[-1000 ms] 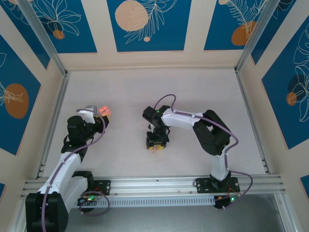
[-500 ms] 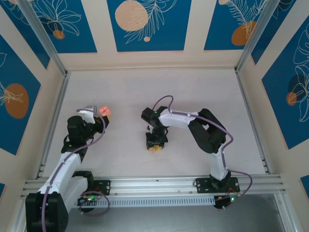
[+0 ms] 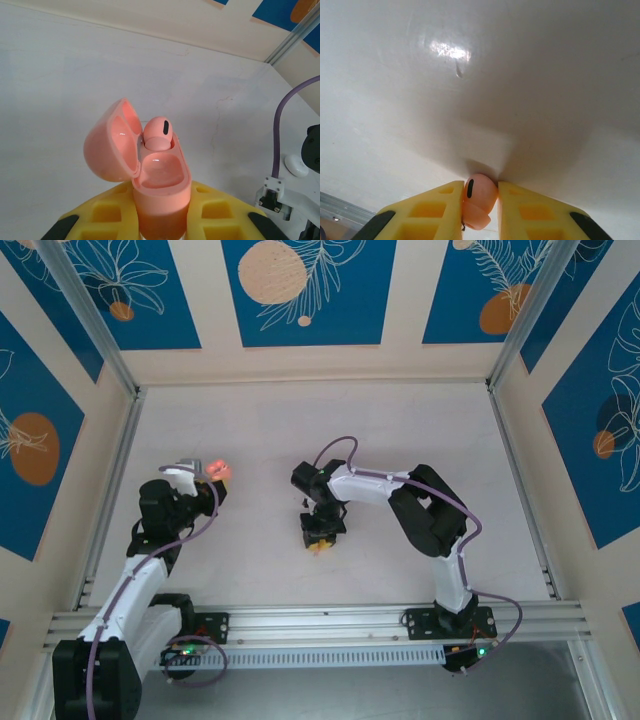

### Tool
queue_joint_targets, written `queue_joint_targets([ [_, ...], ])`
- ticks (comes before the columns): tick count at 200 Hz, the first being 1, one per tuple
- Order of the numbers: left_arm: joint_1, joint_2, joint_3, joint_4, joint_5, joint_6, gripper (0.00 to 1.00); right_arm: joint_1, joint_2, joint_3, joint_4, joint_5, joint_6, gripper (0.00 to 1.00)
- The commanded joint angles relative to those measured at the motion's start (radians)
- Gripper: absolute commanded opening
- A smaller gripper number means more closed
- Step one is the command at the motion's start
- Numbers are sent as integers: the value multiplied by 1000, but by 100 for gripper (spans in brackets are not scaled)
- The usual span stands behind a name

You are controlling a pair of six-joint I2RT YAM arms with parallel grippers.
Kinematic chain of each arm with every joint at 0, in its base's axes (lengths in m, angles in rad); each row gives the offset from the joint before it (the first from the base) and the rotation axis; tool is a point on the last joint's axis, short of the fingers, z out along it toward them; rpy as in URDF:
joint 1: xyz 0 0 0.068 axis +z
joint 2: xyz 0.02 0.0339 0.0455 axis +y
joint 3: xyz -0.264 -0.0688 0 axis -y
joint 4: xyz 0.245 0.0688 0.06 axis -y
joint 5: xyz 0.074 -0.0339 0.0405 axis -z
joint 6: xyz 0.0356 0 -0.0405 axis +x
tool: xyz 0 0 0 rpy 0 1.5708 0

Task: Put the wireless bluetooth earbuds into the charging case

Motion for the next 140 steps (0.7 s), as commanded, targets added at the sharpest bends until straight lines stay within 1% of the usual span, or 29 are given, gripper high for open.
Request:
queue_joint_targets([
  [1, 12, -15, 0, 30, 41, -6, 15, 5, -24, -2, 11, 40, 0, 21],
  [28, 4, 6, -6, 66, 78, -24, 15, -1, -68, -34, 50, 55, 12, 20],
  [52, -26, 25, -19, 125, 113, -23, 15, -18, -138, -91, 122, 75, 37, 20],
  [93, -123, 92, -48, 267, 159, 1, 14, -52, -267, -170, 248, 116, 42, 20],
  [140, -238, 195, -56, 422, 238, 107, 14, -93, -417, -239, 355, 187, -32, 20],
])
